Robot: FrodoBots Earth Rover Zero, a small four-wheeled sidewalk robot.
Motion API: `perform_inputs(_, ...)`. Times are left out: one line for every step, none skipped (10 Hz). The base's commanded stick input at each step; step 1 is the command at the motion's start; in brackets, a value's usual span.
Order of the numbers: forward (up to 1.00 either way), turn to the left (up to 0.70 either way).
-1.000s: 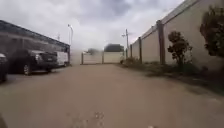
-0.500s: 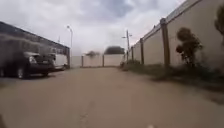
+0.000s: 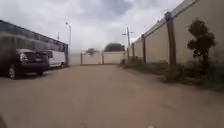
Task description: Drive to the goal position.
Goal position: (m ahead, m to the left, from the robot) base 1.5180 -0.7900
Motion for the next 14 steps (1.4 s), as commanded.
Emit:
perform_inputs(1.00, 0.07)
perform_inputs(1.00, 0.00)
perform_inputs(1.00, 0.00)
perform_inputs(1.00, 0.00)
perform_inputs(1.00, 0.00)
perform_inputs(1.00, 0.00)
perform_inputs(1.00, 0.00)
perform_inputs(1.00, 0.00)
perform_inputs(1.00, 0.00)
perform_inputs(1.00, 0.00)
perform_inputs(1.00, 0.00)
perform_inputs(1.00, 0.00)
perform_inputs(0.37, 0.00)
perform_inputs(0.00, 0.00)
